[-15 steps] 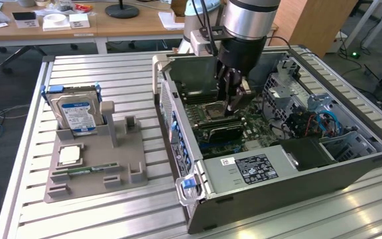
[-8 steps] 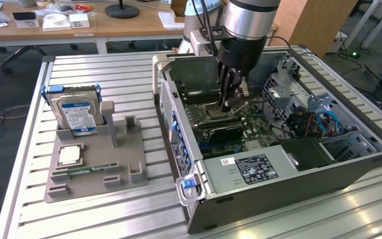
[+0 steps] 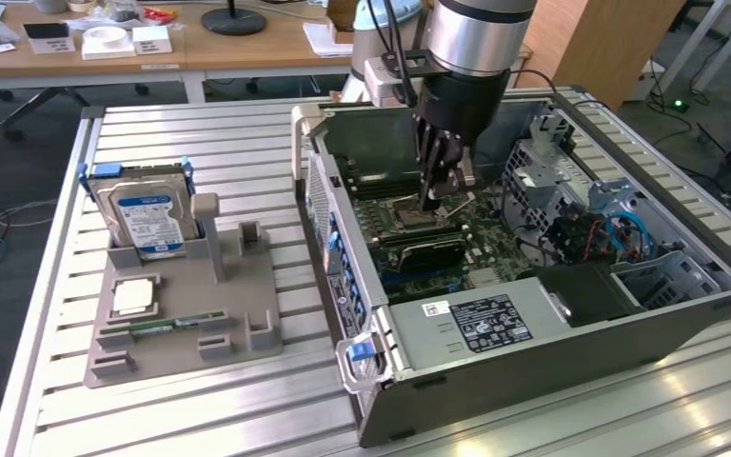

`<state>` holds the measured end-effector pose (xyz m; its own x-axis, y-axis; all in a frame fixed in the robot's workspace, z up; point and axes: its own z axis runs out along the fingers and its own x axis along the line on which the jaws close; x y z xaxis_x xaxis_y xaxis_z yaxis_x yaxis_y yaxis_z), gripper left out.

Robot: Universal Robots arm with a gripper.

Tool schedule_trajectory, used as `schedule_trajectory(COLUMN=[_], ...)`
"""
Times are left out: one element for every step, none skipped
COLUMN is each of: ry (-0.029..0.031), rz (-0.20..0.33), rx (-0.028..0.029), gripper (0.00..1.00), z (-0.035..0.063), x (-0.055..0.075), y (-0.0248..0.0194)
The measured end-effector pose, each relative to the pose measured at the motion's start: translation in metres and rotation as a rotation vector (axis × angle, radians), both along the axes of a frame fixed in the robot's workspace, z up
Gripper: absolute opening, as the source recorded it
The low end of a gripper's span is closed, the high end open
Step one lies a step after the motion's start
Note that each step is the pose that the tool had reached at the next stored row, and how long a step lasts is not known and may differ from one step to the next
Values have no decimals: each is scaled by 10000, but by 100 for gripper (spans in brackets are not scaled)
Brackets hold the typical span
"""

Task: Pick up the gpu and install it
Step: 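Press down on the gpu until it lock into place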

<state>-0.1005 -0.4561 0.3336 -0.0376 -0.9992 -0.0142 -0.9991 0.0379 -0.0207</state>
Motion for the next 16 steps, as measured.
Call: schedule_trajectory(ry=[0, 0, 1, 0, 0, 0, 0, 0, 0, 1, 0, 1, 0, 1, 1, 0], rz=[0, 0, 0, 0, 0, 0, 0, 0, 0, 0, 0, 0, 1, 2, 1, 1], rx=[0, 1, 0, 0, 0, 0, 1, 0, 1, 0, 0, 0, 0, -1, -1, 0], gripper=[11, 11, 11, 11, 11, 11, 11, 11, 11, 11, 11, 11, 11, 11, 11, 11], z=[0, 0, 0, 0, 0, -3, -9, -18, -30, -44, -56, -67, -75, -80, -83, -85], x=[0, 0, 0, 0, 0, 0, 0, 0, 0, 0, 0, 1, 4, 9, 17, 28], y=[0, 0, 0, 0, 0, 0, 0, 0, 0, 0, 0, 0, 0, 0, 0, 0])
